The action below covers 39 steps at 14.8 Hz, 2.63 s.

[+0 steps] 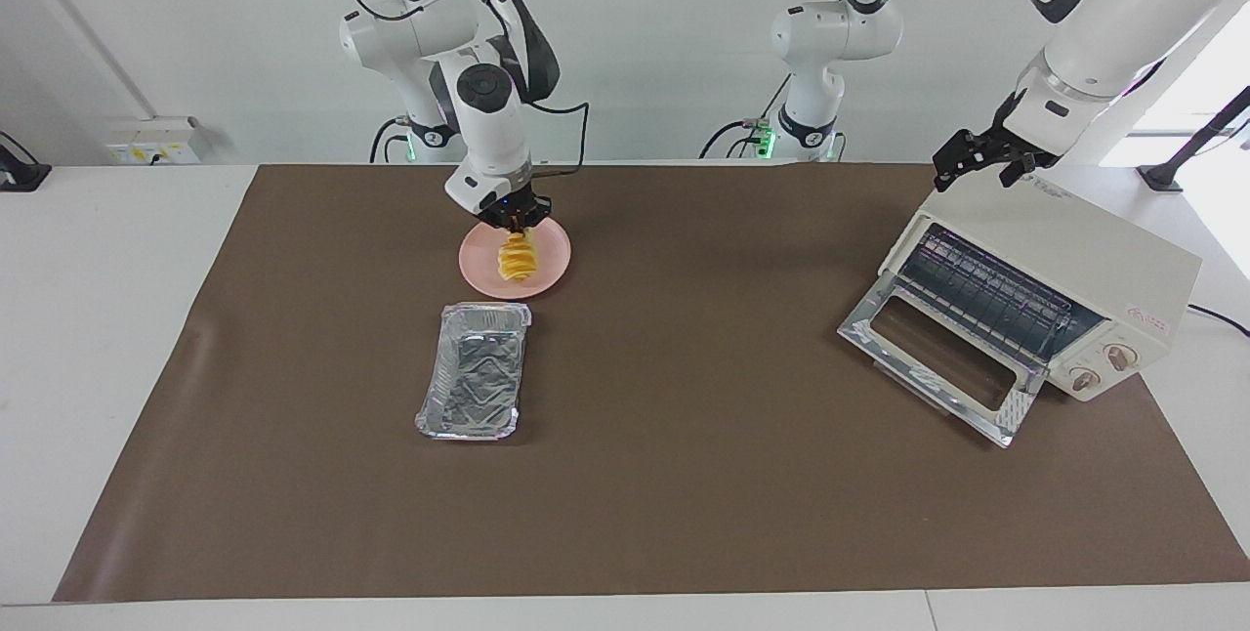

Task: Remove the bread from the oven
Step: 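Lift the bread rolls and lower them onto the pink plate, then open the right gripper and withdraw it from the bread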

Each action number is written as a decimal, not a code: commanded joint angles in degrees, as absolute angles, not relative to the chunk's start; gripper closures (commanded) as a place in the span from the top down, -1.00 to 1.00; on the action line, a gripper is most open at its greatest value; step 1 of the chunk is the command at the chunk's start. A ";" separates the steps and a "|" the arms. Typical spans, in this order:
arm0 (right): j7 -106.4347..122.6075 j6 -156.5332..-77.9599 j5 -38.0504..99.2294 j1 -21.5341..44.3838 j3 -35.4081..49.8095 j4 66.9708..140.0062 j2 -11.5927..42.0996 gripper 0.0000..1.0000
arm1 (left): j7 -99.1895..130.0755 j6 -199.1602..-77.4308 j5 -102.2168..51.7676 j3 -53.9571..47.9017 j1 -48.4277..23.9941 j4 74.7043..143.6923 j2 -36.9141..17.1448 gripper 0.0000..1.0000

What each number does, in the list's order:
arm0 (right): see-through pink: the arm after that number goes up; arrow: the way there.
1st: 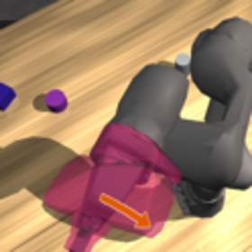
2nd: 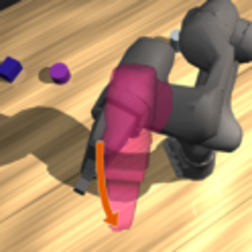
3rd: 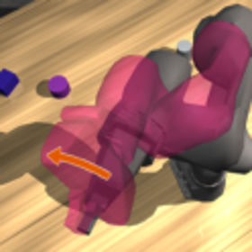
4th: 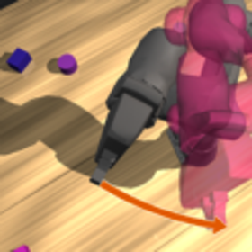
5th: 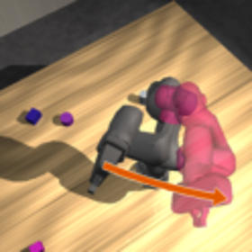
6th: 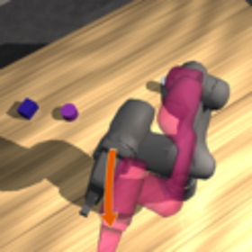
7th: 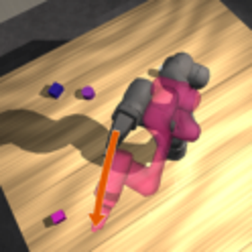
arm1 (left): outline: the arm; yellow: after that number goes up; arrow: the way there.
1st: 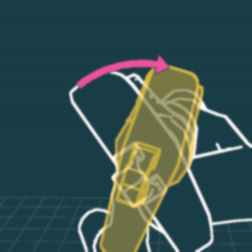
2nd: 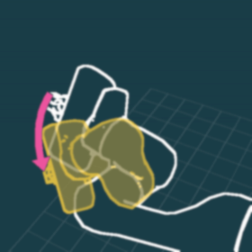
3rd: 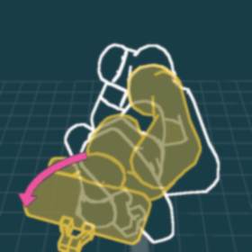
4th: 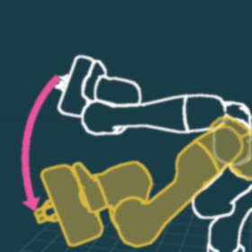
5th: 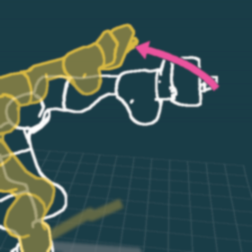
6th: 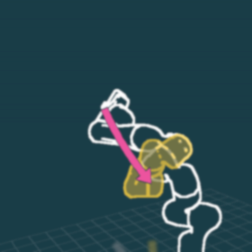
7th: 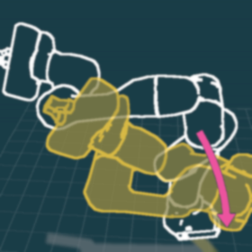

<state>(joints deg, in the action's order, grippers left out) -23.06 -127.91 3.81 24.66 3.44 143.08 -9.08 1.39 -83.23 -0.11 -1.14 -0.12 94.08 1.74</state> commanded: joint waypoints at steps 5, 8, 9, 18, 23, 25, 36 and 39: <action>-20.84 -130.08 4.92 23.30 3.34 145.02 -10.81 -0.65 | 1.41 -83.06 1.05 -1.23 0.00 94.66 2.90 1.00; -19.69 -130.78 4.92 21.54 3.34 144.50 -10.29 -0.65 | 1.41 -83.06 1.05 -1.23 0.00 94.66 2.90 1.00; -19.60 -130.78 4.92 21.45 3.34 144.06 -10.20 -0.61 | 1.41 -83.06 1.05 -1.23 0.00 94.66 2.90 1.00; -19.77 -130.26 4.92 21.80 3.43 143.61 -10.02 0.83 | 1.41 -83.06 1.05 -1.23 0.00 94.66 2.90 1.00; -19.69 -128.51 4.92 21.62 3.43 140.46 -9.06 1.00 | 1.41 -83.06 1.05 -1.23 0.00 94.66 2.90 1.00; -19.51 -125.52 4.92 21.10 3.25 137.39 -8.70 1.00 | 1.41 -83.06 1.05 -1.23 0.00 94.66 2.90 1.00; 2.11 -97.41 4.83 1.76 2.81 108.22 -9.49 1.00 | 1.41 -83.06 1.05 -1.23 0.00 94.66 2.90 1.00; 3.07 -87.40 4.05 0.79 2.81 98.38 -7.04 1.00 | 1.41 -83.06 1.05 -1.23 0.00 94.66 2.90 1.00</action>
<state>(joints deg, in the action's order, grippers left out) 1.42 -93.70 3.85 2.19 2.02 105.57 -10.06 1.39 -83.23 -0.11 -1.14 -0.12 94.08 1.74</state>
